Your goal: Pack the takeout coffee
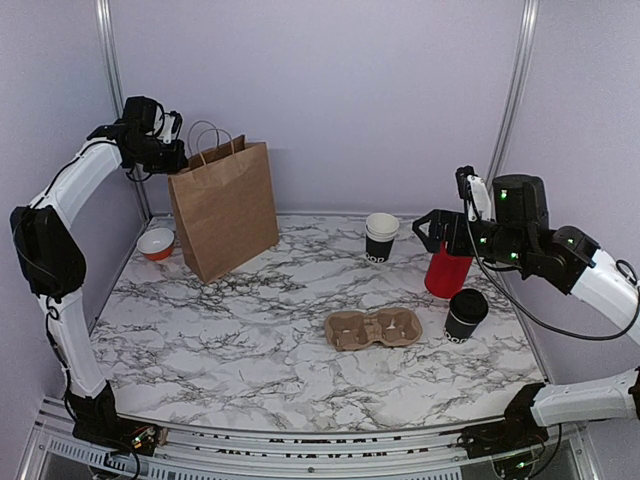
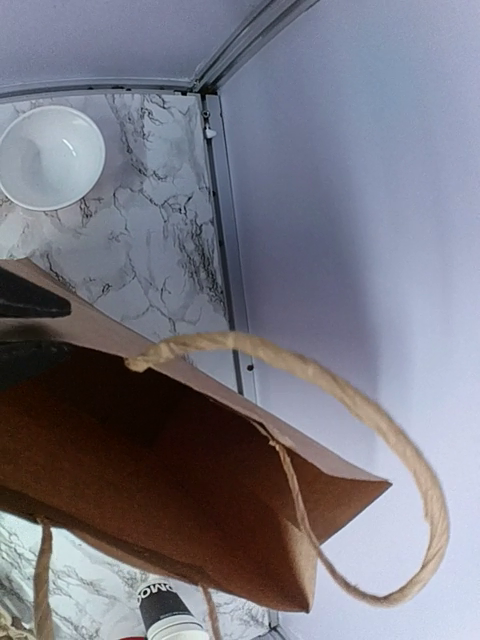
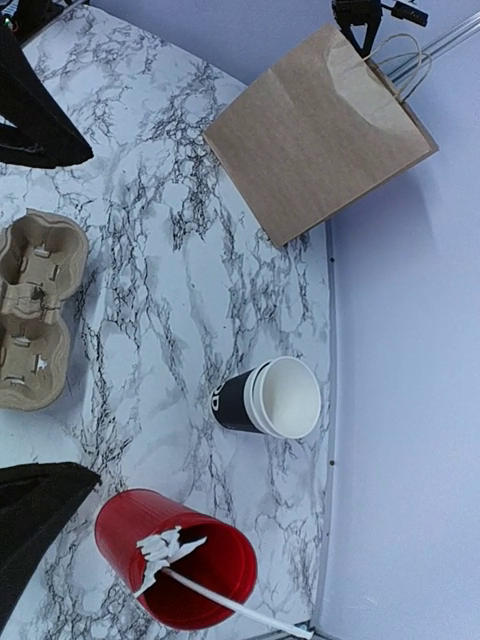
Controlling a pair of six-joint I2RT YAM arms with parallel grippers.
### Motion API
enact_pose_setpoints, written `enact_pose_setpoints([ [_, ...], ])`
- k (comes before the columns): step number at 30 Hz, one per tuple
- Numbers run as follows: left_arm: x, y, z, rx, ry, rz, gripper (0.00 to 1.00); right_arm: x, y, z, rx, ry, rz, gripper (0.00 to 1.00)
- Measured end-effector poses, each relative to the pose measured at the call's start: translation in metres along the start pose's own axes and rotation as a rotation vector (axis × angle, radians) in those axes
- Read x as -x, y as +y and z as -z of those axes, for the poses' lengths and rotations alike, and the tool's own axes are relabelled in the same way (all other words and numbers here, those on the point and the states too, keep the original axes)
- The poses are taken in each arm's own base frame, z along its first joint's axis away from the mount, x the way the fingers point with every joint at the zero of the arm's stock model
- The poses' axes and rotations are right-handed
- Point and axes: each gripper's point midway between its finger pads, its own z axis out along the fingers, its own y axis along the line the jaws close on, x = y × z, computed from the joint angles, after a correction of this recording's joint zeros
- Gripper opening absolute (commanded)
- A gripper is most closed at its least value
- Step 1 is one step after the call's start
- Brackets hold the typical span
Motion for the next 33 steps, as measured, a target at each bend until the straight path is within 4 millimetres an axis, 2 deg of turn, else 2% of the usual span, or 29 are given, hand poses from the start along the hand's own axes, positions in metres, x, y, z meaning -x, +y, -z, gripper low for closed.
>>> enact_pose_setpoints([
  [7,-0.002,-0.009,0.01,-0.035,0.001,0.027,0.0,0.002,0.002,0.0,0.01,-0.008,-0.002,0.99],
  [19,-0.007,-0.049,0.052,-0.113,-0.015,0.048,0.0,-0.004,0.005,-0.013,0.025,0.009,-0.004,0.99],
  [25,-0.03,-0.072,0.076,-0.138,0.011,0.087,0.0,-0.007,0.008,-0.021,0.034,0.023,-0.003,0.99],
  [33,-0.072,-0.111,0.104,-0.159,0.049,0.072,0.0,-0.016,0.014,-0.035,0.06,0.066,0.002,0.99],
])
